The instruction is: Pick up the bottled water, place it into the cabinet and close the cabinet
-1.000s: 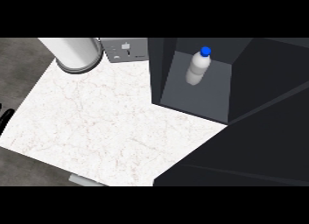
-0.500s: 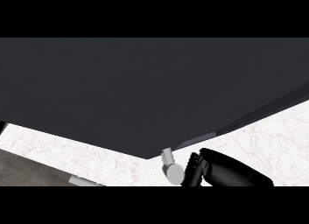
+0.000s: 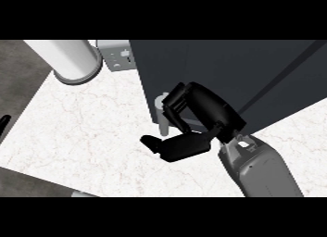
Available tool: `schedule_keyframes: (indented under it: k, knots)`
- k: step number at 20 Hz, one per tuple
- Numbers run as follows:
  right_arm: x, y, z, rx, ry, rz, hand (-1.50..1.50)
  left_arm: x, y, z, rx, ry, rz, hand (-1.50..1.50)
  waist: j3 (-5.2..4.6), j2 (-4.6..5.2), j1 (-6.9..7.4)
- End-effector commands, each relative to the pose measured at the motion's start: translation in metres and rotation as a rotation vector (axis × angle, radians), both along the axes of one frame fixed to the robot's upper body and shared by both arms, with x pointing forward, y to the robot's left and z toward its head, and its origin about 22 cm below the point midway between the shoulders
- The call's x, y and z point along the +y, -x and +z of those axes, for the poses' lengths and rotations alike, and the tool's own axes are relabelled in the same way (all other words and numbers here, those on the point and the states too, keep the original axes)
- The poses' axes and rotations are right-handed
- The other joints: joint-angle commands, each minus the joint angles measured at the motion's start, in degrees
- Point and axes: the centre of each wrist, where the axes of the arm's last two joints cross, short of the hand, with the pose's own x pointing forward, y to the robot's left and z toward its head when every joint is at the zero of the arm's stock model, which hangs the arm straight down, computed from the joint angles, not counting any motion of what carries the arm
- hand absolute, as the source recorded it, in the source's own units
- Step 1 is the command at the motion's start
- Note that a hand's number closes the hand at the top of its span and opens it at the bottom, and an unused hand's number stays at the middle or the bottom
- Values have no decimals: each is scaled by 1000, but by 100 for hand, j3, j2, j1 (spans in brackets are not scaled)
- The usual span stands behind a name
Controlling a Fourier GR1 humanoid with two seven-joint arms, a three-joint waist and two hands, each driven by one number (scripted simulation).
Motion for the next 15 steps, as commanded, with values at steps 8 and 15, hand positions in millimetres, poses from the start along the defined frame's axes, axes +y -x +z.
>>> schedule_keyframes:
  k: [8, 15]
  knots:
    - [27, -73, 39, 63, -153, -299, -150, 6, 6, -7, 1, 25, 14, -150, 24, -4, -81]
    - [43, -80, 38, 109, -206, -332, -150, 9, 9, -12, 16, 27, 16, -150, 28, -17, -218]
